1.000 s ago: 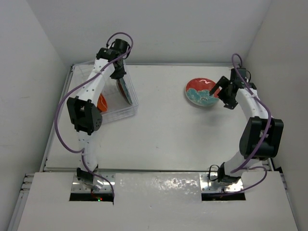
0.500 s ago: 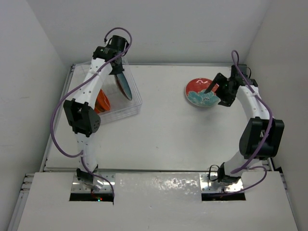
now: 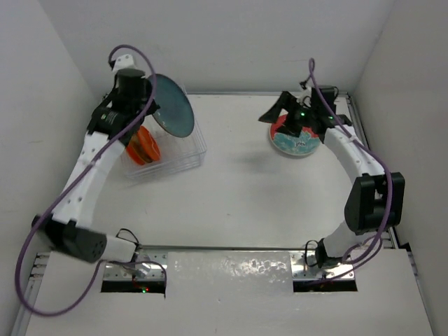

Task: Unload the plates from the dish rack

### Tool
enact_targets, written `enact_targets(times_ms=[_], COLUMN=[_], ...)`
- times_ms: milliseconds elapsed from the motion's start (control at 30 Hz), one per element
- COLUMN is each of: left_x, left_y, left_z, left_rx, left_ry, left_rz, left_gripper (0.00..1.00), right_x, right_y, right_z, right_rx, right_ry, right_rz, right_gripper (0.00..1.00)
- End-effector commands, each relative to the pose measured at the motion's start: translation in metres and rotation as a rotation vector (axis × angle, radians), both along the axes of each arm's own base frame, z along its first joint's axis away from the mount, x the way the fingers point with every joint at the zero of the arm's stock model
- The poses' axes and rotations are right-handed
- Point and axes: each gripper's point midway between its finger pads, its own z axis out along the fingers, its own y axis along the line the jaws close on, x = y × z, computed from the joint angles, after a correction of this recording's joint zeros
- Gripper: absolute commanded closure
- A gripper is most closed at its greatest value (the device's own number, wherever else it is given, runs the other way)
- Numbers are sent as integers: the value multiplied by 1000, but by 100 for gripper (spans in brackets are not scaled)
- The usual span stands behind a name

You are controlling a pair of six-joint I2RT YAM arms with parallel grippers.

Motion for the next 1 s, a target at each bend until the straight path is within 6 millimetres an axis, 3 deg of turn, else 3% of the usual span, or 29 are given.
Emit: enact_targets(times_ms=[0, 33, 67, 133, 167, 267, 333, 467, 533, 567, 600, 767, 833, 867, 900, 933, 967], left_x=[-11, -16, -19, -26, -28, -32, -33, -33, -33, -30, -28, -24, -20, -19, -16, -11, -6], left_y=[-51, -62, -69, -96, -107, -118, -123, -134, -137, -139, -140, -142, -144, -146, -147, -148, -146], left_z=[112, 111, 109, 113, 102, 114, 111, 100, 100, 92, 90, 87, 85, 82, 76, 73, 70], left_rx=[-350, -416, -460, -569, -608, -701, -759, -849, -887, -903, -910, -937, -939, -934, -929, -918, -877], left_ry=[-486, -503, -536, -544, -511, -568, -571, -552, -557, -534, -530, -540, -530, -515, -493, -475, -474], left_rz=[-227, -274, -319, -461, -522, -588, -608, -667, -681, -681, -684, -706, -710, -720, -715, -709, -696], left_gripper=[100, 100, 100, 100, 100, 100, 100, 100, 100, 100, 100, 100, 100, 100, 100, 97, 71], right_x=[7, 4, 5, 4, 2, 1, 0, -1, -5, -6, -7, -8, -9, -11, -11, -10, -10], right_y=[73, 84, 100, 113, 117, 123, 125, 124, 126, 125, 126, 124, 126, 127, 128, 127, 127], right_z=[78, 80, 96, 113, 120, 128, 128, 107, 99, 93, 90, 75, 78, 78, 85, 85, 87], right_rx=[90, 110, 161, 227, 283, 351, 369, 336, 342, 350, 351, 339, 372, 387, 408, 419, 422], right_ry=[-281, -297, -352, -441, -432, -471, -463, -424, -413, -393, -387, -357, -362, -363, -385, -373, -374], right_rz=[208, 224, 236, 261, 255, 280, 290, 292, 303, 299, 299, 295, 295, 297, 305, 295, 292], right_gripper=[1, 1, 1, 1, 1, 1, 2, 7, 19, 36, 41, 36, 48, 73, 89, 100, 100])
